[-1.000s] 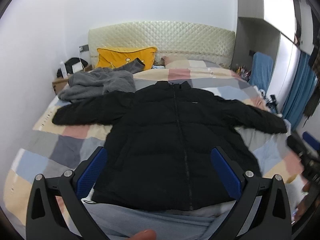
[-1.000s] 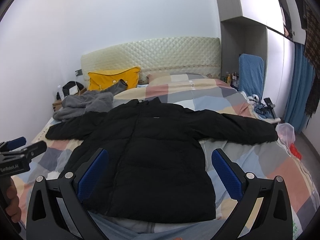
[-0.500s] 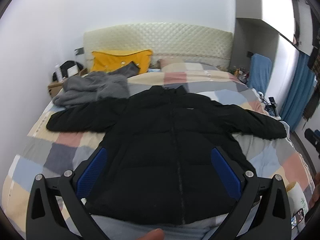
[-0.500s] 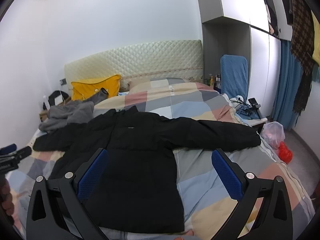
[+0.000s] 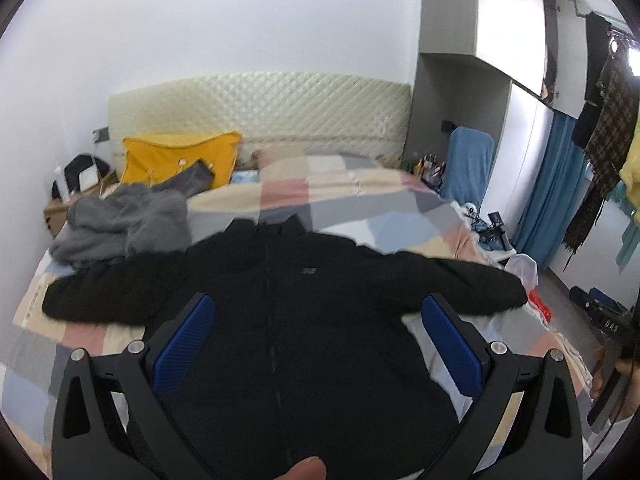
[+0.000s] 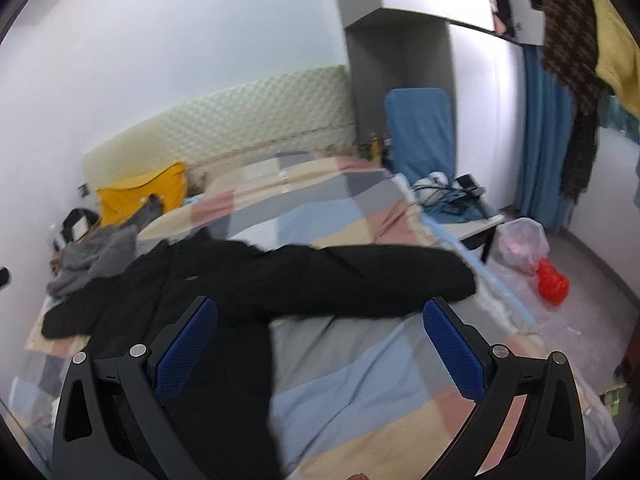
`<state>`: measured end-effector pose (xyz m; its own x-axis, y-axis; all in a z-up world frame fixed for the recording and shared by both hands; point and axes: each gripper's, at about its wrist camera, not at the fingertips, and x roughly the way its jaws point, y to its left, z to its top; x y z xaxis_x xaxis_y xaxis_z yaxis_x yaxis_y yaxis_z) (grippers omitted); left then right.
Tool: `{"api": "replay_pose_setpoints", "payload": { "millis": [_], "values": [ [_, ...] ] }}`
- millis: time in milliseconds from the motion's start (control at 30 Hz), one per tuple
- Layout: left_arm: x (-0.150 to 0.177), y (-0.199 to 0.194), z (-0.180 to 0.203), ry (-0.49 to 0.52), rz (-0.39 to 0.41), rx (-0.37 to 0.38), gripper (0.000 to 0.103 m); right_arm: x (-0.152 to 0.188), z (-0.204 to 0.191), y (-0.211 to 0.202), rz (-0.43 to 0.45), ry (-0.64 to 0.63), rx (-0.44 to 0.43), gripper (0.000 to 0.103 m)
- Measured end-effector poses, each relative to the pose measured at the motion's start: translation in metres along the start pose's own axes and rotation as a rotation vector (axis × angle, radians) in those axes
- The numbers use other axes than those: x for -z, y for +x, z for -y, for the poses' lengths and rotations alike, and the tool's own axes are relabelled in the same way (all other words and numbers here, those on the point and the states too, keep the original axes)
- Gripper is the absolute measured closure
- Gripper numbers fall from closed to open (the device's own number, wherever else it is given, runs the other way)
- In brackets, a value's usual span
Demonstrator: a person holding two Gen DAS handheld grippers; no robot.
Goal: Fold large clothes
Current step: 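Grasp the black jacket sleeve cuff with the right gripper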
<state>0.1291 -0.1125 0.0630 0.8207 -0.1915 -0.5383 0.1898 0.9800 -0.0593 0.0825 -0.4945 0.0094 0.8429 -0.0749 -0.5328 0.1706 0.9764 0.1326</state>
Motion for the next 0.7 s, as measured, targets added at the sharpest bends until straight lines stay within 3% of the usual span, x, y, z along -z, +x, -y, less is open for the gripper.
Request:
{"api": "replay_pose_setpoints", "payload": {
  "millis": [133, 333, 500, 700],
  "values": [
    [-0.016, 0.015, 0.018, 0.055, 0.05, -0.024, 0.0, -0.006, 0.019, 0.021, -0.005, -0.056, 0.07, 0.0],
    [0.005, 0.055, 0.023, 0.062, 0.043, -0.053, 0.0, 0.01, 0.052, 0.087, -0.076, -0.049, 0.044, 0.0],
    [0.029, 0.085, 0.011, 0.028, 0.014, -0.062, 0.0, 0.027, 0.107, 0.149, -0.133, 0.11, 0.06, 0.0],
    [0.051, 0.123, -0.018, 0.01, -0.032, -0.131, 0.0, 0.053, 0.18, 0.214, -0.196, 0.424, -0.025, 0.0]
  ]
}}
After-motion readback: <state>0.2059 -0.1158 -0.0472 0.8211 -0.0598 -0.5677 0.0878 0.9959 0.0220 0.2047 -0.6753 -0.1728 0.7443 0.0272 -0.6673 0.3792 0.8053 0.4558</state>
